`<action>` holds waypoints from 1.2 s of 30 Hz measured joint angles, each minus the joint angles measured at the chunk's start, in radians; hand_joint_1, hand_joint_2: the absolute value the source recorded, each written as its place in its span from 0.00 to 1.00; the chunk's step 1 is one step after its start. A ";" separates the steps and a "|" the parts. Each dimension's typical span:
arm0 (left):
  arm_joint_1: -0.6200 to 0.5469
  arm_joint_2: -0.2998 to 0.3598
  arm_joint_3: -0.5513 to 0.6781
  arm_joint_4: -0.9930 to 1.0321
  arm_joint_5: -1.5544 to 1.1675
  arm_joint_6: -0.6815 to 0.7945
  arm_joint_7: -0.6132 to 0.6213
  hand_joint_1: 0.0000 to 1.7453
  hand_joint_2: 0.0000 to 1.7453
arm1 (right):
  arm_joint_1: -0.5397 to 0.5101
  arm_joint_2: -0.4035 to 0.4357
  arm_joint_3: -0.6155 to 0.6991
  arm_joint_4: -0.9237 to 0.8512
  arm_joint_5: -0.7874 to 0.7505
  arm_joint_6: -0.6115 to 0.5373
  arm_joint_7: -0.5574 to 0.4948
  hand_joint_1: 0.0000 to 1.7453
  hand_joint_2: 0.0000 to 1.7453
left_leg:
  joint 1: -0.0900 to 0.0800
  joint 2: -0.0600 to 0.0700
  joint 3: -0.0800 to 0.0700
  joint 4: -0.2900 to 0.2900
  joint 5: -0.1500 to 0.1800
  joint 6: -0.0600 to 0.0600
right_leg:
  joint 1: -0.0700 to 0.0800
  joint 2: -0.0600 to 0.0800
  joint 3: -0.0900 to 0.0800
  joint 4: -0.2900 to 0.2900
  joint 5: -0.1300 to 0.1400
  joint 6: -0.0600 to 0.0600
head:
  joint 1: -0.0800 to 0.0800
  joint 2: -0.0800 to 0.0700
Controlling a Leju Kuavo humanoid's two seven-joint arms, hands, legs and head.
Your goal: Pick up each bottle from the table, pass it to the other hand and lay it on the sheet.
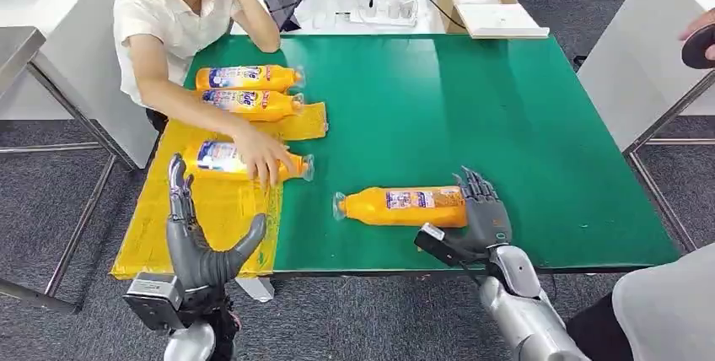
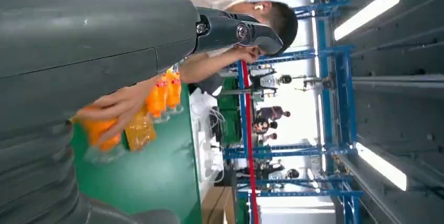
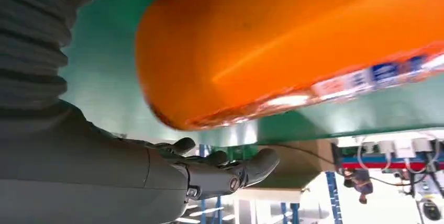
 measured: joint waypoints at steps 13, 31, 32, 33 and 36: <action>-0.010 0.004 -0.016 0.018 0.009 -0.009 0.002 0.00 1.00 | -0.038 0.032 0.038 0.058 0.001 0.010 -0.020 0.00 1.00 | 0.000 0.000 0.000 0.000 0.000 0.000 | 0.000 0.000 0.000 0.000 0.000 0.000 | 0.000 0.000; -0.044 0.005 -0.036 0.044 0.072 -0.072 0.036 0.00 1.00 | -0.153 0.035 0.101 0.167 -0.050 0.279 0.093 0.95 1.00 | 0.000 0.009 0.015 0.000 -0.001 0.000 | 0.000 0.007 0.011 -0.001 0.002 -0.003 | 0.000 0.000; -0.044 0.005 -0.036 0.045 0.072 -0.074 0.037 0.00 1.00 | -0.155 0.035 0.102 0.171 -0.051 0.281 0.099 0.95 1.00 | 0.000 0.009 0.015 0.000 -0.001 0.000 | 0.000 0.007 0.011 -0.001 0.002 -0.003 | 0.000 0.000; -0.044 0.005 -0.037 0.045 0.074 -0.076 0.037 0.00 1.00 | -0.158 0.034 0.103 0.175 -0.052 0.285 0.105 0.94 1.00 | 0.000 0.009 0.016 0.000 -0.001 0.000 | 0.000 0.007 0.012 -0.001 0.002 -0.003 | 0.000 0.000; -0.048 0.005 -0.037 0.050 0.080 -0.082 0.037 0.00 1.00 | -0.166 0.031 0.108 0.185 -0.051 0.298 0.112 0.91 1.00 | 0.000 0.009 0.017 0.000 -0.001 0.000 | 0.000 0.007 0.012 -0.001 0.002 -0.003 | 0.000 0.000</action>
